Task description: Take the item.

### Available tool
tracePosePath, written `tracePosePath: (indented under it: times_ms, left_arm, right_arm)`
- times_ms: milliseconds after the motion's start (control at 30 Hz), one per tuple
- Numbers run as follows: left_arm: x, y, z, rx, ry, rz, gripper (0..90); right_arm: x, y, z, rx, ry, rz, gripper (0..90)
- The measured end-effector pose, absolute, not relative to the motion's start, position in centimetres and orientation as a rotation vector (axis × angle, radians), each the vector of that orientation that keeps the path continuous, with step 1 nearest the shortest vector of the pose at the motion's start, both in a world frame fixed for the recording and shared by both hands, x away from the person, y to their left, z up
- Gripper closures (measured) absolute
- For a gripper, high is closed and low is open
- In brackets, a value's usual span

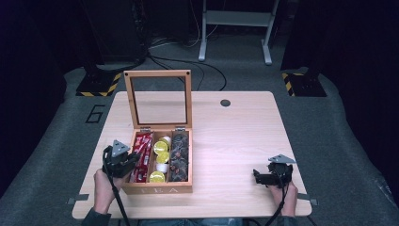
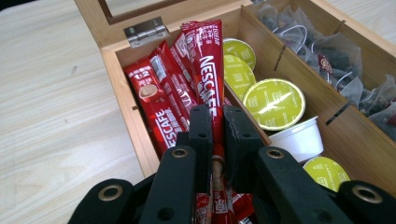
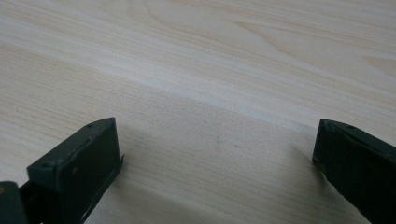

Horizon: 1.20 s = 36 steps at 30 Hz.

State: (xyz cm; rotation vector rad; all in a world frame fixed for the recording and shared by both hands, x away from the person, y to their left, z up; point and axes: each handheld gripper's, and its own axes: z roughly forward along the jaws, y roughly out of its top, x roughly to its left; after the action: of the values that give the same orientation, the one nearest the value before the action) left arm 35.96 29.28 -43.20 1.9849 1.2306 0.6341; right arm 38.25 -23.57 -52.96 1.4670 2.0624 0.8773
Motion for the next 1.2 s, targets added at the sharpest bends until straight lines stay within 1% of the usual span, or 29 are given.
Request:
tracePosePath:
  times_ms: [300, 667, 1200]
  left_arm:
    - [35.9, 30.1, -42.4, 1.967, 1.233, 0.658, 82.0]
    - [36.1, 31.8, -41.8, 1.901, 1.273, 0.701, 82.0]
    - [37.1, 34.0, -41.5, 1.847, 1.330, 0.753, 82.0]
  right_arm:
    - [38.3, -23.6, -53.0, 1.466, 2.063, 0.878, 0.0]
    - [38.3, -23.6, -53.0, 1.470, 2.063, 0.877, 0.0]
    - [38.3, -23.6, -53.0, 1.471, 2.063, 0.879, 0.0]
